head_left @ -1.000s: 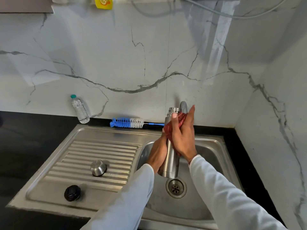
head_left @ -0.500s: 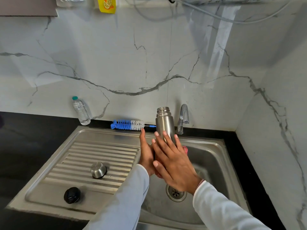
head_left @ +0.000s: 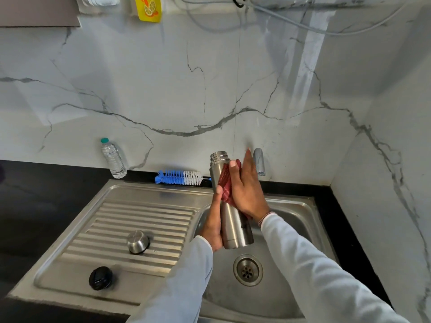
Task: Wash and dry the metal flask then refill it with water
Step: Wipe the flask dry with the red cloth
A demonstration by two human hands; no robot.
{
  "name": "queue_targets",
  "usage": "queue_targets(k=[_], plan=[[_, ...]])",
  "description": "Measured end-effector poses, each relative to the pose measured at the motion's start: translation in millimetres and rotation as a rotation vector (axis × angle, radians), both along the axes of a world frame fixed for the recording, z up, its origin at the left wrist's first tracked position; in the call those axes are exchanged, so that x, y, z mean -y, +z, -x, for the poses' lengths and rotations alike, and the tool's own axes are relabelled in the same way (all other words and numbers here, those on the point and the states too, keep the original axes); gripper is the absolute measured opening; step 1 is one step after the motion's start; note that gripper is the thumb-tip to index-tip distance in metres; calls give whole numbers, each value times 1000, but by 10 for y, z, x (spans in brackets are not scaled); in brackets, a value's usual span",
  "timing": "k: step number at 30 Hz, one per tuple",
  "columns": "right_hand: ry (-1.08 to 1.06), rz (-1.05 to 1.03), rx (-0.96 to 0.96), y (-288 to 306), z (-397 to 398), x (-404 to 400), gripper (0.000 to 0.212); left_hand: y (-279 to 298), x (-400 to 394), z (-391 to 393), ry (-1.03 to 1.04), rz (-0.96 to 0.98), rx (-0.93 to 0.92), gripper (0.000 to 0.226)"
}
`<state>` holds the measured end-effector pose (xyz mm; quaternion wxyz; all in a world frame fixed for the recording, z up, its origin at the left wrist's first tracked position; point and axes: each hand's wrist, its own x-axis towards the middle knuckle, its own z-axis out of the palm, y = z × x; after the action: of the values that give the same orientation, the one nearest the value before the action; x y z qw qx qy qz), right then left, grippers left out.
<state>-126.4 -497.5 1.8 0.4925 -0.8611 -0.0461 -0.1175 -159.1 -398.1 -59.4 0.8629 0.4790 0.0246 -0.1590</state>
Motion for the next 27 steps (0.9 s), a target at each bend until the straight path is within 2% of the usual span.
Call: queue_targets(k=[2, 4, 6, 10, 13, 19, 22, 25, 27], plan=[[-266, 101, 50, -38, 106, -41, 73, -27, -33, -29, -41, -47, 35, 114], [-367, 54, 151, -93, 245, -64, 65, -61, -44, -56, -58, -69, 85, 116], [-290, -65, 164, -172, 374, -100, 64, -58, -45, -60, -61, -59, 113, 115], [-156, -63, 90, -383, 586, -134, 63, -46, -69, -96, -40, -92, 142, 114], [-119, -137, 35, -362, 617, -92, 64, 25, -57, -73, -55, -75, 80, 105], [6, -101, -47, -223, 578, -41, 60, 94, -75, -130, -40, -16, 32, 98], [27, -206, -202, -299, 627, 38, 60, 76, -96, -142, 1, -12, -8, 94], [55, -325, -383, -434, 658, 149, 68, 85, -102, -98, 32, -18, -32, 69], [75, -439, -496, -450, 679, 196, 66, 80, -103, -97, 54, -36, -38, 72]])
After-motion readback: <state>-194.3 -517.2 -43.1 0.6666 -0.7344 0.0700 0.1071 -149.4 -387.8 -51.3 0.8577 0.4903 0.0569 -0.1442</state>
